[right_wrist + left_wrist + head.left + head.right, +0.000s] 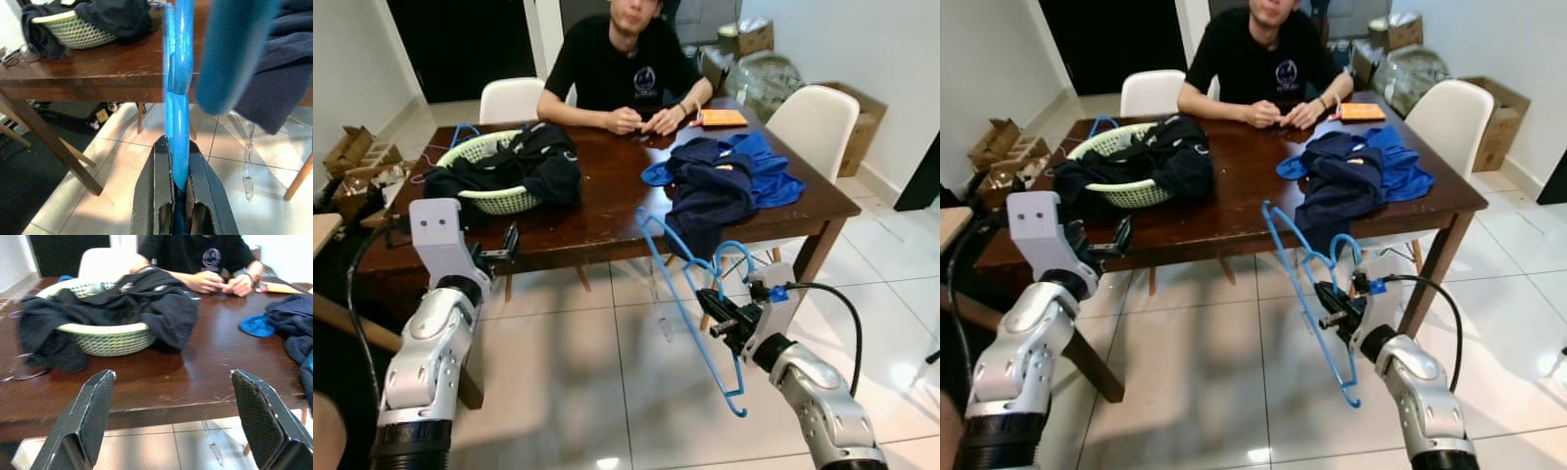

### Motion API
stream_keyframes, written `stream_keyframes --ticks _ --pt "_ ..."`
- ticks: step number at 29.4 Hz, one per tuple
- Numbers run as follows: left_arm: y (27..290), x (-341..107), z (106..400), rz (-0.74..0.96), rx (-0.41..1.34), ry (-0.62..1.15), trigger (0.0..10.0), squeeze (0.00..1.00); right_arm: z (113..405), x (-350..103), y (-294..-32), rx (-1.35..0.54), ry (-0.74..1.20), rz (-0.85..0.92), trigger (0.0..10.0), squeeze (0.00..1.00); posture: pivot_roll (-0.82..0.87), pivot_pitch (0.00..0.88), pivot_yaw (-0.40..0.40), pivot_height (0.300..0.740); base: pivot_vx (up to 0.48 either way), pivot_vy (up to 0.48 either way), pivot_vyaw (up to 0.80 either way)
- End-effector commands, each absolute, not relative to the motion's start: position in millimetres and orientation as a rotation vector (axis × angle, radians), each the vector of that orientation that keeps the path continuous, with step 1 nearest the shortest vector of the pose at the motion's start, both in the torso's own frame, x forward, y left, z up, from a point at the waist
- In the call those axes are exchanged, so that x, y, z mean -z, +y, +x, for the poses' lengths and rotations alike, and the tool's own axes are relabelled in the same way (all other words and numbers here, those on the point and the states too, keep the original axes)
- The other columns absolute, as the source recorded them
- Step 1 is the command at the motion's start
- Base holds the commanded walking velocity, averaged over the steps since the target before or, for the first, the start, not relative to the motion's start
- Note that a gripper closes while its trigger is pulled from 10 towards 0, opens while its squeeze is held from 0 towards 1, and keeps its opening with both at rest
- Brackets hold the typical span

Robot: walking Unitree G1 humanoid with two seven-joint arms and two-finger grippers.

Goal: Hang hanger

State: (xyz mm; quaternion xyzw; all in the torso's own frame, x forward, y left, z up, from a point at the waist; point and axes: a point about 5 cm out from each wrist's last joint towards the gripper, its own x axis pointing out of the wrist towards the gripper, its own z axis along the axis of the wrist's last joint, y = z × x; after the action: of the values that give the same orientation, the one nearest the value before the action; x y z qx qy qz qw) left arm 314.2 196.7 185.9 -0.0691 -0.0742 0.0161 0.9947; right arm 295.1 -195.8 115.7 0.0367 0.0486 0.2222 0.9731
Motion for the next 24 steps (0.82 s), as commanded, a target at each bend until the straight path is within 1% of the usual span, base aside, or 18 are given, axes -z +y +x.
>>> stream_keyframes --ticks 1,9,15,20,24 --pt "193.5 -181.2 312.6 -0.151 -0.019 -0.140 10.0 0.00 294.7 -116.0 -194.4 -0.453 0.097 0.078 10.0 0.00 -0.03 0.000 0.073 0.740 0.000 0.000 0.00" --pt "191.4 -180.8 310.8 -0.144 -0.017 -0.142 10.0 0.00 299.9 -118.1 -186.5 -0.477 0.092 0.071 10.0 0.00 -0.01 0.000 0.058 0.740 0.000 0.000 0.00" --pt "188.8 -179.8 309.5 -0.148 -0.010 -0.141 10.0 0.00 302.5 -119.4 -188.9 -0.473 0.092 0.081 10.0 0.00 -0.01 0.000 0.058 0.740 0.000 0.000 0.00" --pt "181.2 -180.6 310.9 -0.159 0.011 -0.146 10.0 0.00 305.8 -123.6 -188.4 -0.468 0.072 0.085 10.0 0.00 -0.01 0.000 0.060 0.740 0.000 0.000 0.00" --pt "171.7 -184.6 312.7 -0.169 0.034 -0.159 10.0 0.00 311.9 -124.0 -181.1 -0.484 0.067 0.063 10.0 0.00 -0.01 0.000 0.056 0.740 0.000 0.000 0.00"
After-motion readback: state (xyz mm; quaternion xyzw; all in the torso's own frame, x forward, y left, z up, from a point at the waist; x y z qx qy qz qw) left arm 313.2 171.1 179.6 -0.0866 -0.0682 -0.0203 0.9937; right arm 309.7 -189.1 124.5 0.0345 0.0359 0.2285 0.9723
